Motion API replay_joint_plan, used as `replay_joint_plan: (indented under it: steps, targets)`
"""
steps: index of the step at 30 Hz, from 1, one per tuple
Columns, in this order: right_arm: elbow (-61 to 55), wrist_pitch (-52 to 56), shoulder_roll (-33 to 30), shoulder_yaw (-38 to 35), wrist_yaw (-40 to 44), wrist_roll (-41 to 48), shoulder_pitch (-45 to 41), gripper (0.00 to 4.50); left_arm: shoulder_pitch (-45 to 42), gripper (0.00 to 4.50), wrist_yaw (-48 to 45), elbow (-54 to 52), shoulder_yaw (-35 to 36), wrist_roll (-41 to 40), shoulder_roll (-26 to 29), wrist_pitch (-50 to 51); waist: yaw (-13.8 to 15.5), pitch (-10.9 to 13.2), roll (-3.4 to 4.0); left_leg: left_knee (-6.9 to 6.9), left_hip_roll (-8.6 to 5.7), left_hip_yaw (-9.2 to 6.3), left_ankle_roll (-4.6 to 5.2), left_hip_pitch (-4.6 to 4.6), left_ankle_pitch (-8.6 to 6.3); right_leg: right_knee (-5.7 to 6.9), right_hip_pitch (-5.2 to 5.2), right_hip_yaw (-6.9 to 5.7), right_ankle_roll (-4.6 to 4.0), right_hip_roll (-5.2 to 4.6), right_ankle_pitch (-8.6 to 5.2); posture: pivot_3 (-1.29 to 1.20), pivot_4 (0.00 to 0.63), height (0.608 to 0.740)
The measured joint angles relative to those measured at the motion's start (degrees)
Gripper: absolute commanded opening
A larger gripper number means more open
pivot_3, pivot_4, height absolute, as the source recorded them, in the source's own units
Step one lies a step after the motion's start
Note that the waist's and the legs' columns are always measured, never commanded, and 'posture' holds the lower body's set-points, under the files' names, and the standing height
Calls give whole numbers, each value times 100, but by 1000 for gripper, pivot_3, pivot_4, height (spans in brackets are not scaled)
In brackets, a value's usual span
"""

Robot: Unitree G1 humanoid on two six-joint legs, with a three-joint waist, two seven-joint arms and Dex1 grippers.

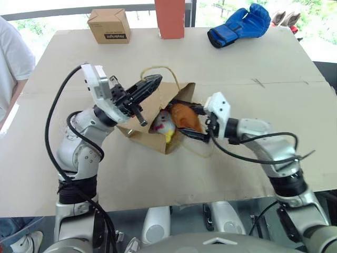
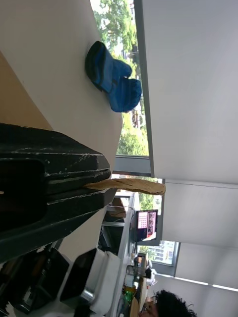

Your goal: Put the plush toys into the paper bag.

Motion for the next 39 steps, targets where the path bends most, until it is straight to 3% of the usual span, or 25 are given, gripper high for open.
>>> replay_joint_plan:
  steps: [4,8,13,15,17,22,25,33,39]
  targets:
    - [-442,418,-309,-319,-103,266,258,3712,-103,0,77,48,99,-133,-8,22,5,0,-1,1,0,1,0,-1,0,-1,0,0,0,0,0,0,150,740]
    - [-425,453,-205,-266,-319,226,268,3712,-211,0,129,122,179,-189,-17,37,-16,0,-1,2,0,1,0,1,0,-1,0,1,1,1,0,0,150,740]
    - [897,-273,584,643,-486,-419,-649,3712,-280,0,160,96,-36,-205,-175,109,-36,0,-1,0,0,-1,0,1,0,1,-1,2,0,3,0,0,150,740]
    - [1256,-508,769,817,-474,-558,-881,4261,-280,0,170,80,-60,-212,-187,128,-10,-1,-2,0,0,-1,0,-3,0,-3,-1,1,1,1,0,0,150,740]
    - [2067,-897,1027,893,-405,-727,-1277,4429,-283,0,218,50,-56,-217,-194,155,-10,-1,-3,1,-1,0,0,-4,0,-4,-1,0,1,0,1,0,150,740]
    - [2794,-1656,1010,1158,-234,-1206,-1543,4429,-254,0,344,-42,-30,-226,-193,174,22,-1,-2,-1,-1,-2,0,-7,0,-5,-2,-2,1,0,1,0,150,740]
    - [2350,-1540,716,967,-140,-1151,-1304,4429,-146,0,433,-63,60,-263,-164,176,26,-1,-2,-2,-1,-3,0,-6,0,-5,-1,-3,1,-1,1,0,150,740]
    - [-300,201,-102,-566,-213,242,-68,4429,-165,0,694,-3,464,-528,-157,220,21,-2,-4,-1,-1,-5,0,-3,0,-3,2,-3,0,0,0,0,150,740]
    - [-489,791,-504,-784,-600,322,468,4429,-429,0,782,164,610,-748,-156,266,8,-2,-4,2,-1,-2,0,-1,0,-3,1,0,0,0,0,0,150,740]
